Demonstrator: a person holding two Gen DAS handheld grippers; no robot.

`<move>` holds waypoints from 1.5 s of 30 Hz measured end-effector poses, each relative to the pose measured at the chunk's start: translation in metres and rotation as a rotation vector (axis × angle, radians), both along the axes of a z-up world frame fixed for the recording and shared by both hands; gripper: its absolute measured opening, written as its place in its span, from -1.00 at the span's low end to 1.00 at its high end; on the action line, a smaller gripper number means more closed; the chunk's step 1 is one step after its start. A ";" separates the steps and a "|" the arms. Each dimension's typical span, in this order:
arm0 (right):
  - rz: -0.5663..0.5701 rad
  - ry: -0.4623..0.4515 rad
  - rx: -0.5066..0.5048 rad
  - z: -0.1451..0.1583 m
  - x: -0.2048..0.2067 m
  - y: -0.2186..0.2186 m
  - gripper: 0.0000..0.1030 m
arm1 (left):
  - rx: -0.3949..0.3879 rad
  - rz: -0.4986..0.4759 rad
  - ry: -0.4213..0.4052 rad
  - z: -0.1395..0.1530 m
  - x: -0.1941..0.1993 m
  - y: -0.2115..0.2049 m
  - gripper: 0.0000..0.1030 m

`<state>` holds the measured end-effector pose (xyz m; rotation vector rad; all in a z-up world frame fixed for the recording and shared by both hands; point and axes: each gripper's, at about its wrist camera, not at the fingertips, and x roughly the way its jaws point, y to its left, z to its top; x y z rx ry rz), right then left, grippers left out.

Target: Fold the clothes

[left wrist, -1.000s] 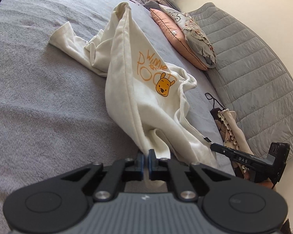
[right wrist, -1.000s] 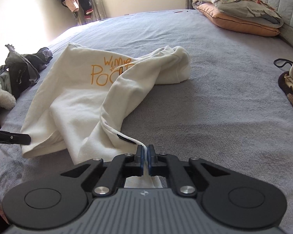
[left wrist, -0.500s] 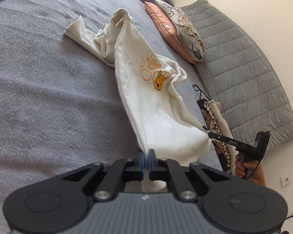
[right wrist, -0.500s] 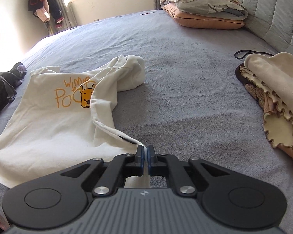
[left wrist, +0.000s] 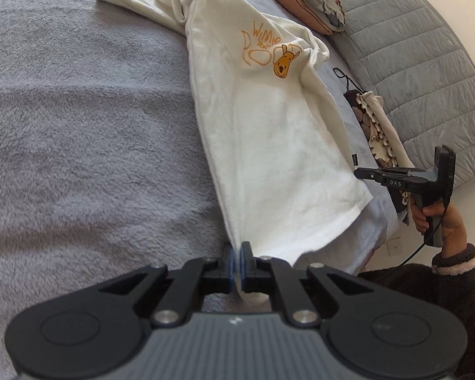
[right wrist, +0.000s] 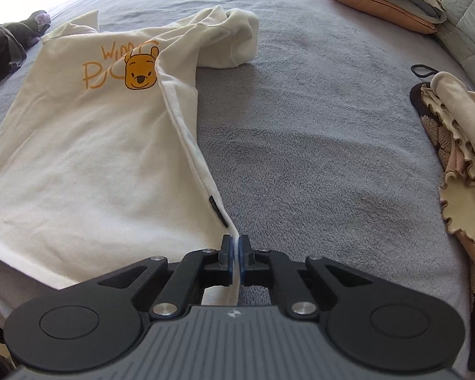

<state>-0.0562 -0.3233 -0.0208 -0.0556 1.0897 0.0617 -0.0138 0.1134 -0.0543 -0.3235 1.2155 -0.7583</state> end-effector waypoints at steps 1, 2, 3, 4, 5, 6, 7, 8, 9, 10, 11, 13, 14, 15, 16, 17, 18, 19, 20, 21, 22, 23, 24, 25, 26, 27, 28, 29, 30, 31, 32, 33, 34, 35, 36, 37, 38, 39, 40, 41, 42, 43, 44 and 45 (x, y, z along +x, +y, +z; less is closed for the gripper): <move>0.005 0.011 -0.007 -0.003 0.002 0.001 -0.92 | 0.016 -0.013 -0.006 -0.001 0.000 -0.002 -0.91; 0.012 0.020 -0.016 -0.006 0.004 0.002 -0.91 | 0.028 -0.026 -0.011 -0.002 0.000 -0.003 -0.91; 0.022 0.023 -0.023 -0.007 0.005 0.003 -0.91 | 0.030 -0.037 -0.014 -0.002 0.001 -0.004 -0.88; 0.032 0.026 -0.030 -0.008 0.006 0.004 -0.90 | 0.031 -0.049 -0.018 -0.002 0.002 -0.005 -0.85; 0.042 0.029 -0.037 -0.009 0.007 0.006 -0.89 | 0.028 -0.059 -0.021 -0.002 0.003 -0.004 -0.83; 0.047 0.026 -0.034 -0.008 0.009 0.005 -0.83 | 0.022 -0.066 -0.022 -0.001 0.004 -0.001 -0.76; 0.051 0.021 -0.031 -0.007 0.010 0.005 -0.82 | 0.016 -0.073 -0.022 0.000 0.005 0.002 -0.63; 0.050 0.013 -0.028 -0.006 0.011 0.004 -0.77 | 0.007 -0.076 -0.025 0.001 0.007 0.004 -0.55; 0.047 0.004 -0.026 -0.004 0.013 0.003 -0.62 | -0.006 -0.073 -0.031 0.004 0.009 0.006 -0.28; 0.047 -0.010 -0.025 -0.003 0.014 0.002 -0.43 | -0.018 -0.070 -0.040 0.006 0.011 0.008 -0.04; 0.046 -0.029 -0.023 0.000 0.016 0.002 -0.35 | -0.025 -0.067 -0.051 0.009 0.013 0.009 0.04; 0.048 -0.055 -0.022 0.004 0.020 0.002 -0.27 | -0.028 -0.052 -0.077 0.016 0.021 0.007 0.25; 0.049 -0.066 -0.023 0.006 0.022 0.003 -0.26 | -0.028 -0.041 -0.088 0.019 0.025 0.006 0.27; 0.046 -0.076 -0.023 0.008 0.025 0.004 -0.24 | -0.028 -0.029 -0.094 0.021 0.030 0.006 0.31; 0.044 -0.088 -0.020 0.010 0.029 0.006 -0.22 | -0.029 -0.012 -0.100 0.024 0.035 0.006 0.33; 0.043 -0.099 -0.016 0.011 0.032 0.007 -0.19 | -0.032 0.007 -0.103 0.025 0.041 0.005 0.33; 0.043 -0.112 -0.014 0.013 0.036 0.010 -0.18 | -0.036 0.026 -0.105 0.027 0.047 0.005 0.34; 0.044 -0.123 -0.014 0.014 0.039 0.013 -0.18 | -0.042 0.050 -0.110 0.029 0.054 0.004 0.35; 0.045 -0.133 -0.014 0.016 0.042 0.015 -0.18 | -0.046 0.074 -0.116 0.030 0.060 0.002 0.35; 0.045 -0.144 -0.014 0.017 0.045 0.018 -0.18 | -0.048 0.098 -0.124 0.032 0.066 0.000 0.35; 0.045 -0.155 -0.010 0.019 0.050 0.021 -0.18 | -0.049 0.122 -0.131 0.034 0.071 -0.002 0.35; 0.044 -0.166 -0.006 0.020 0.054 0.024 -0.18 | -0.054 0.151 -0.144 0.035 0.077 -0.003 0.35; 0.040 -0.178 -0.001 0.022 0.057 0.027 -0.17 | -0.063 0.185 -0.160 0.037 0.083 -0.003 0.36; 0.036 -0.187 0.000 0.023 0.061 0.029 -0.17 | -0.071 0.210 -0.171 0.037 0.087 -0.004 0.36; 0.031 -0.197 0.000 0.023 0.064 0.032 -0.17 | -0.081 0.243 -0.186 0.038 0.093 -0.006 0.36; 0.030 -0.209 -0.001 0.024 0.068 0.036 -0.17 | -0.092 0.281 -0.203 0.039 0.098 -0.008 0.36; 0.028 -0.218 -0.003 0.025 0.071 0.038 -0.17 | -0.101 0.312 -0.217 0.039 0.102 -0.009 0.36; 0.025 -0.231 -0.003 0.026 0.075 0.041 -0.17 | -0.111 0.339 -0.224 0.038 0.106 -0.011 0.36; 0.018 -0.243 0.003 0.026 0.079 0.043 -0.17 | -0.123 0.367 -0.229 0.036 0.110 -0.015 0.36; 0.010 -0.254 0.009 0.027 0.083 0.045 -0.17 | -0.133 0.390 -0.232 0.034 0.113 -0.018 0.36; -0.002 -0.263 0.024 0.028 0.087 0.045 -0.17 | -0.142 0.406 -0.232 0.033 0.116 -0.020 0.35; -0.015 -0.272 0.040 0.028 0.091 0.046 -0.17 | -0.149 0.420 -0.233 0.031 0.118 -0.023 0.34; -0.026 -0.278 0.053 0.028 0.094 0.047 -0.17 | -0.153 0.429 -0.235 0.030 0.121 -0.027 0.33; -0.035 -0.284 0.064 0.028 0.097 0.048 -0.17 | -0.156 0.437 -0.241 0.030 0.122 -0.029 0.33; -0.042 -0.290 0.068 0.028 0.101 0.050 -0.17 | -0.161 0.444 -0.247 0.030 0.124 -0.032 0.33; -0.044 -0.299 0.066 0.027 0.104 0.053 -0.17 | -0.167 0.448 -0.250 0.029 0.126 -0.034 0.32; -0.046 -0.308 0.062 0.027 0.108 0.057 -0.17 | -0.171 0.453 -0.253 0.029 0.127 -0.035 0.31; -0.045 -0.313 0.059 0.026 0.110 0.059 -0.18 | -0.175 0.459 -0.257 0.029 0.128 -0.036 0.26; -0.040 -0.318 0.054 0.025 0.113 0.062 -0.19 | -0.178 0.463 -0.260 0.028 0.129 -0.036 0.16; -0.039 -0.322 0.051 0.024 0.115 0.063 -0.20 | -0.181 0.466 -0.263 0.027 0.130 -0.037 0.11; -0.039 -0.323 0.048 0.023 0.117 0.064 -0.20 | -0.180 0.469 -0.266 0.026 0.130 -0.037 0.04; -0.041 -0.324 0.044 0.022 0.119 0.065 -0.21 | -0.172 0.470 -0.270 0.025 0.131 -0.037 -0.07; -0.042 -0.325 0.040 0.020 0.121 0.066 -0.24 | -0.165 0.470 -0.272 0.025 0.131 -0.036 -0.14; -0.048 -0.324 0.033 0.019 0.123 0.066 -0.39 | -0.161 0.468 -0.272 0.025 0.130 -0.036 -0.29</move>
